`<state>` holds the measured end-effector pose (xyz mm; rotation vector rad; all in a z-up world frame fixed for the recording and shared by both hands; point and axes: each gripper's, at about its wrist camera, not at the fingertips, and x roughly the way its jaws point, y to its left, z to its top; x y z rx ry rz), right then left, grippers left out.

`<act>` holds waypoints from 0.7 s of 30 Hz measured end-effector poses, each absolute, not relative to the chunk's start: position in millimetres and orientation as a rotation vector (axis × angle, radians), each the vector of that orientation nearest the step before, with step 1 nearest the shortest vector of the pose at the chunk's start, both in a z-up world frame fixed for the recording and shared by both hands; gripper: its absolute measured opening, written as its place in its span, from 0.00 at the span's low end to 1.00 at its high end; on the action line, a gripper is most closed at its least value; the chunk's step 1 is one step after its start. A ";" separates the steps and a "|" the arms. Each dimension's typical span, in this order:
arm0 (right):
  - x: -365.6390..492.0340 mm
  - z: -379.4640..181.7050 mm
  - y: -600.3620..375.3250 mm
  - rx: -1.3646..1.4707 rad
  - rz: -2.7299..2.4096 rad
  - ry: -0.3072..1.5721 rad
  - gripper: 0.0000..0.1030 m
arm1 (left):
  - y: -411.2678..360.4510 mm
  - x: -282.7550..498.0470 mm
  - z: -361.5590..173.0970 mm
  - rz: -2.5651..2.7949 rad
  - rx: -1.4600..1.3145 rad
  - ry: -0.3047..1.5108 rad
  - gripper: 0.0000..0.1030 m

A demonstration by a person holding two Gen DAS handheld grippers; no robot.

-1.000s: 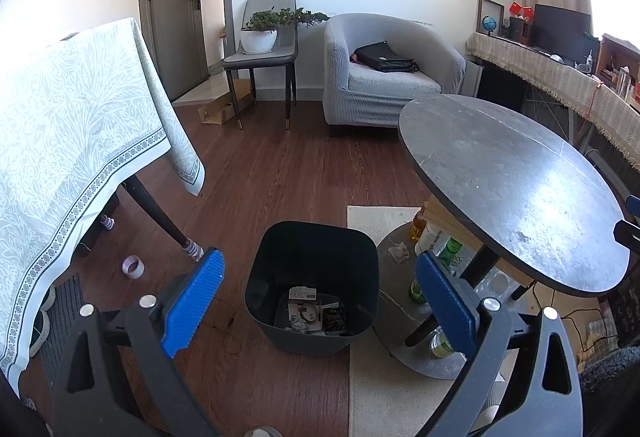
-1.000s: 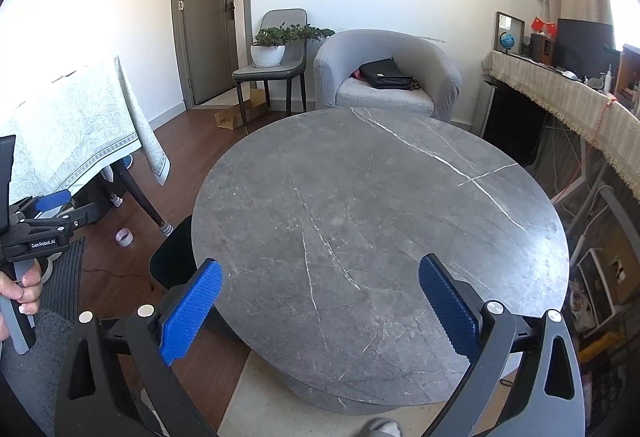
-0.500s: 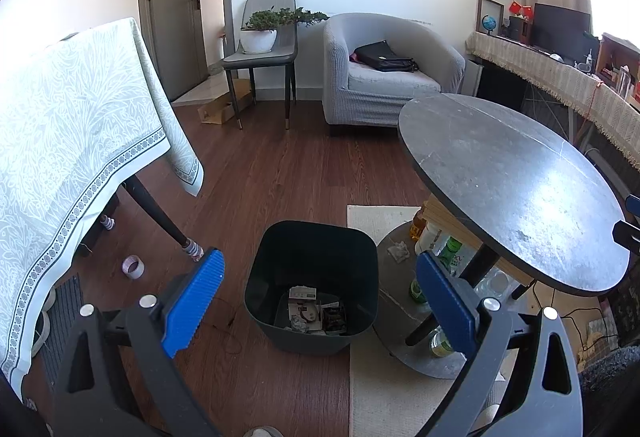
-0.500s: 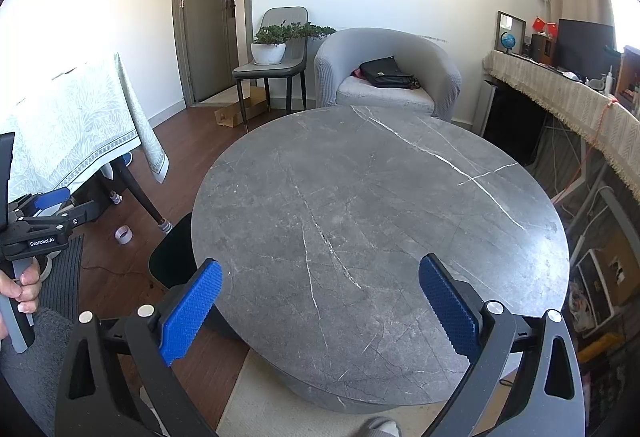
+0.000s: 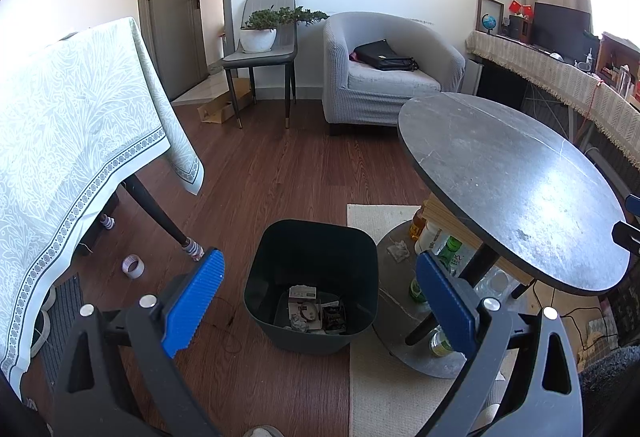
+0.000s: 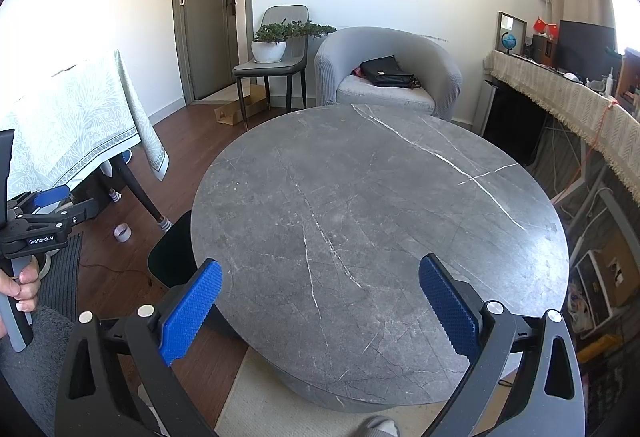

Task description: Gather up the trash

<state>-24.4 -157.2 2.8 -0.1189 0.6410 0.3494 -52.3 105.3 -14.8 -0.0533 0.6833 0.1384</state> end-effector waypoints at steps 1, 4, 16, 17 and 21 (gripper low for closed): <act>-24.4 2.7 -157.3 -0.119 0.349 0.641 0.97 | 105.3 -52.3 -14.8 0.138 -0.054 0.683 0.95; -24.3 2.7 -157.3 -0.118 0.349 0.642 0.97 | 105.4 -52.2 -14.8 0.138 -0.052 0.683 0.95; -25.4 2.4 -157.1 -0.122 0.350 0.642 0.97 | 105.4 -52.2 -14.5 0.138 -0.054 0.683 0.95; -25.9 1.5 -157.2 -0.122 0.350 0.642 0.97 | 105.4 -52.1 -14.5 0.139 -0.054 0.683 0.95; -26.3 1.4 -157.2 -0.121 0.349 0.643 0.97 | 105.6 -52.2 -14.5 0.138 -0.053 0.683 0.95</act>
